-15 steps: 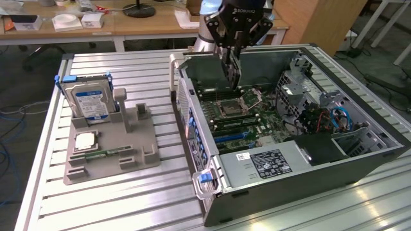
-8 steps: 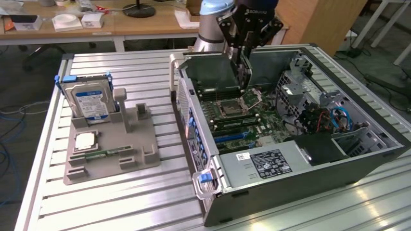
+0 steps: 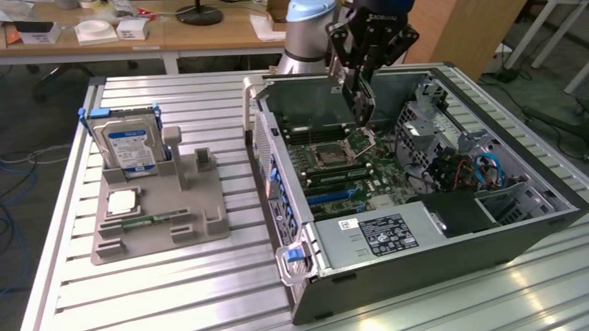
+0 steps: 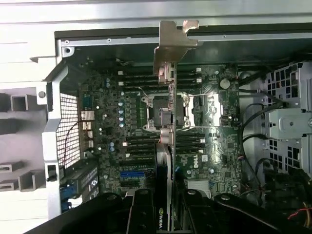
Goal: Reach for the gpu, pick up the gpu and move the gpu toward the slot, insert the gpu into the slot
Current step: 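Pick up the gpu and move the gpu toward the slot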
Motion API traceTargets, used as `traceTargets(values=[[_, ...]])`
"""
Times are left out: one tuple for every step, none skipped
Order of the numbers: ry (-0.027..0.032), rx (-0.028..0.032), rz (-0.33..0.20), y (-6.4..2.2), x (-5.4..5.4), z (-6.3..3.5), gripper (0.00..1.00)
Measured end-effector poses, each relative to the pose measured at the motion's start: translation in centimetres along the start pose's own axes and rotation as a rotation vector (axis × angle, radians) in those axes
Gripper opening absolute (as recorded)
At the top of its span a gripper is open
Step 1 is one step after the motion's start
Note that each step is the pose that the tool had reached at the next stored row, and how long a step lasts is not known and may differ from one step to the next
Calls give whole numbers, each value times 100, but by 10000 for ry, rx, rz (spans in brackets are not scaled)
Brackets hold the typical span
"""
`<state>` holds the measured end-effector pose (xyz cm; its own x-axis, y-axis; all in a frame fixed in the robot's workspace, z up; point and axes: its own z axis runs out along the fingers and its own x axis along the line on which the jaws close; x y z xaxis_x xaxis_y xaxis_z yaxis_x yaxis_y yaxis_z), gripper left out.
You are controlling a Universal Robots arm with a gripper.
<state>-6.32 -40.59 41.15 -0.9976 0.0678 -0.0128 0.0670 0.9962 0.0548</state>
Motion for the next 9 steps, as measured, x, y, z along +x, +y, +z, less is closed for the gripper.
traceTargets(values=[[2,-1,-42,1,-16,1,26],[4,-2,-85,2,-33,2,26],[6,-2,-126,3,-51,2,26],[9,-3,-169,4,-69,3,26],[11,-4,-212,6,-87,4,26],[14,-3,-254,7,-106,4,26],[16,-4,-301,8,-124,5,26],[19,-5,-360,9,-140,6,26],[22,-6,-414,10,-155,6,26]])
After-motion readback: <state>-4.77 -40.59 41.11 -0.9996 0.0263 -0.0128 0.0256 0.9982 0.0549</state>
